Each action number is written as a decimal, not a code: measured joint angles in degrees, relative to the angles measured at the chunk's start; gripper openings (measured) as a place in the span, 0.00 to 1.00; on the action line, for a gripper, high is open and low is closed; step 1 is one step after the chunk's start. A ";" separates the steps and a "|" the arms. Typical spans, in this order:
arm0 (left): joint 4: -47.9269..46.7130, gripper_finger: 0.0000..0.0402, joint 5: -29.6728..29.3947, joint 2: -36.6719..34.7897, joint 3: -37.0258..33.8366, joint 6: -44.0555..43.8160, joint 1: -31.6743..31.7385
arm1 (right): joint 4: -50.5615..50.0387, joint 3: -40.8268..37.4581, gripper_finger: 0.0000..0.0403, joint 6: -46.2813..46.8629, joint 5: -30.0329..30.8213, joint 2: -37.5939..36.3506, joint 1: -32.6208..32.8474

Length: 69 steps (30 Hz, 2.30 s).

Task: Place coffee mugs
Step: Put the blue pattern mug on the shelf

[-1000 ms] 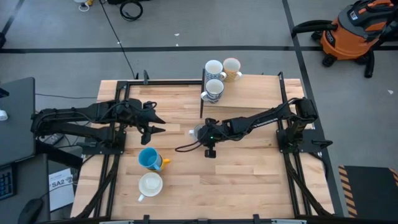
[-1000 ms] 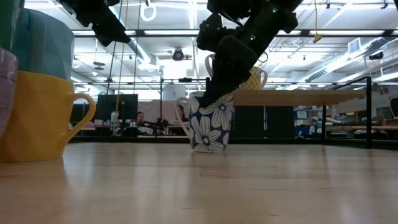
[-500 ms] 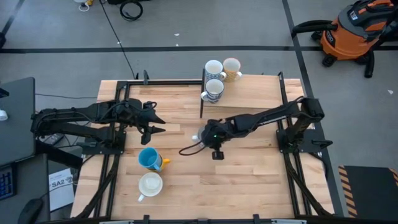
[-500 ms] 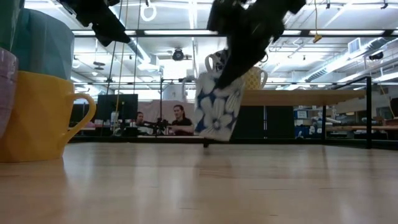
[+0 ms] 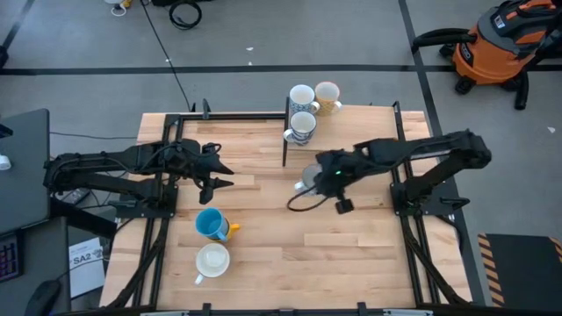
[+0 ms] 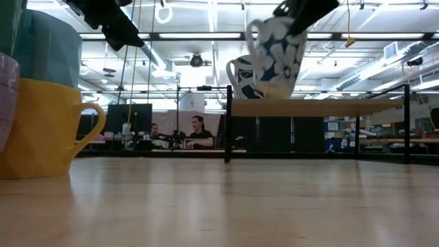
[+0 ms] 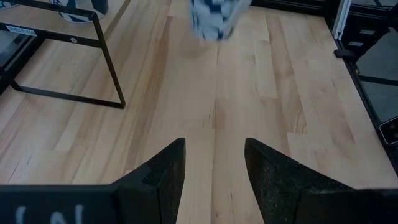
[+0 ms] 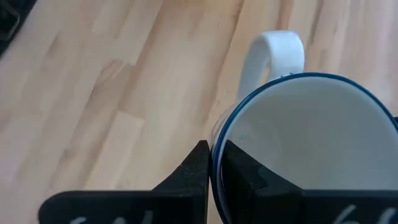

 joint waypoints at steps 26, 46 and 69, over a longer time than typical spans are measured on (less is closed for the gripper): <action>0.00 0.43 -1.55 0.00 0.00 0.80 0.01 | -9.82 -0.05 0.09 -29.64 9.07 -10.60 -15.39; 2.87 0.43 -1.75 0.00 0.02 0.99 0.01 | -8.02 -0.11 0.10 -40.31 -0.08 -6.82 -30.28; 2.93 0.43 -1.75 0.00 0.02 0.99 0.01 | -8.51 -0.11 0.09 -40.05 0.21 -5.83 -31.34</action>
